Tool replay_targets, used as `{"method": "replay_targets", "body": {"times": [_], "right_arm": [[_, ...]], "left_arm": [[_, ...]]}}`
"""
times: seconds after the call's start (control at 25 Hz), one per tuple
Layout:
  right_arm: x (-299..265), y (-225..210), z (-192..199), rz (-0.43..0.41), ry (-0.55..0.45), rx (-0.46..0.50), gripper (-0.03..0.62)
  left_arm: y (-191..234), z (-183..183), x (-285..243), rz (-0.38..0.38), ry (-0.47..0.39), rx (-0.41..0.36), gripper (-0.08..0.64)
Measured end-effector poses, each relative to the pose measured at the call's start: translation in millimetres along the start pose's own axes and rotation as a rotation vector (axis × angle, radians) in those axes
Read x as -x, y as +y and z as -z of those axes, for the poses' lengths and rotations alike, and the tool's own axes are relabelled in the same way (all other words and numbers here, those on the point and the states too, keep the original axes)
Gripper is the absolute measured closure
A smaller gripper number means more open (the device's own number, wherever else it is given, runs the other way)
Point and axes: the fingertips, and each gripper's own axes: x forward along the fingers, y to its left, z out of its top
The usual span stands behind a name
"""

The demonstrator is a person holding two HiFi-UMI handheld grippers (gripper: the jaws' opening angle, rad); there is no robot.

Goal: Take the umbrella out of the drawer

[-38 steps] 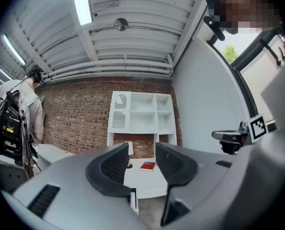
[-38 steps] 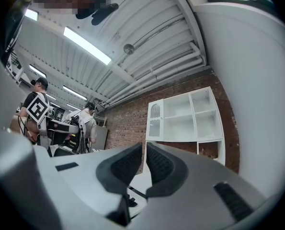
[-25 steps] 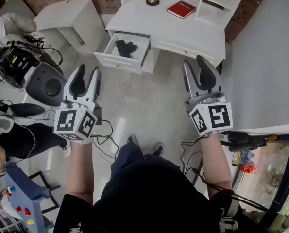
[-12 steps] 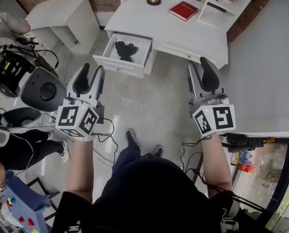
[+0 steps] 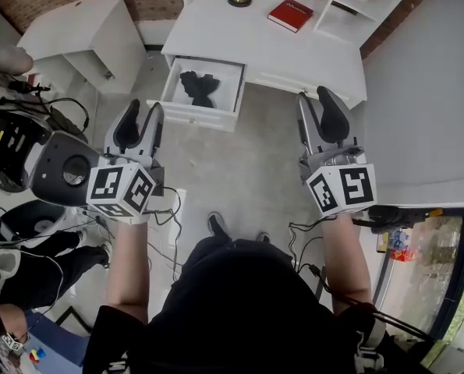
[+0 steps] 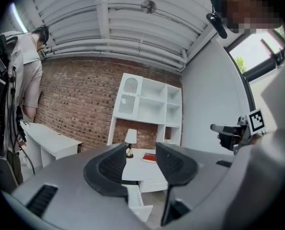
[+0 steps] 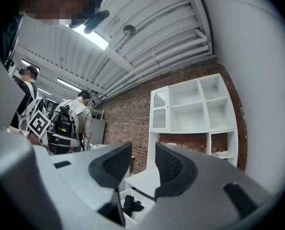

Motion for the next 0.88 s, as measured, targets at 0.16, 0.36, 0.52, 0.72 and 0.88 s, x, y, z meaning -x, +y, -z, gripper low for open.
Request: {"method": "replay_targets", "body": {"times": [0.16, 0.36, 0.52, 0.72, 0.88], "right_arm": [[-17.9, 10.5, 0.6, 0.019, 0.005, 0.000, 0.444], [-36.8, 11.8, 7.9, 0.028, 0.032, 0.005, 0.445], [-50.8, 5.2, 19.8, 0.028, 0.047, 0.007, 0.445], [-73.7, -10.9, 38.9, 0.010, 0.040, -0.018, 0.444], [-108.6, -28.4, 52.0, -0.031, 0.020, -0.037, 0.445]], "left_arm": [[22.2, -1.7, -10.9, 0.017, 0.005, 0.006, 0.382], [40.7, 6.4, -28.2, 0.024, 0.022, 0.031, 0.382], [47.2, 16.1, -43.6, 0.022, 0.033, 0.045, 0.382], [52.7, 22.7, -60.0, -0.009, 0.036, 0.025, 0.382], [68.6, 18.4, -81.4, -0.069, 0.021, 0.001, 0.382]]}}
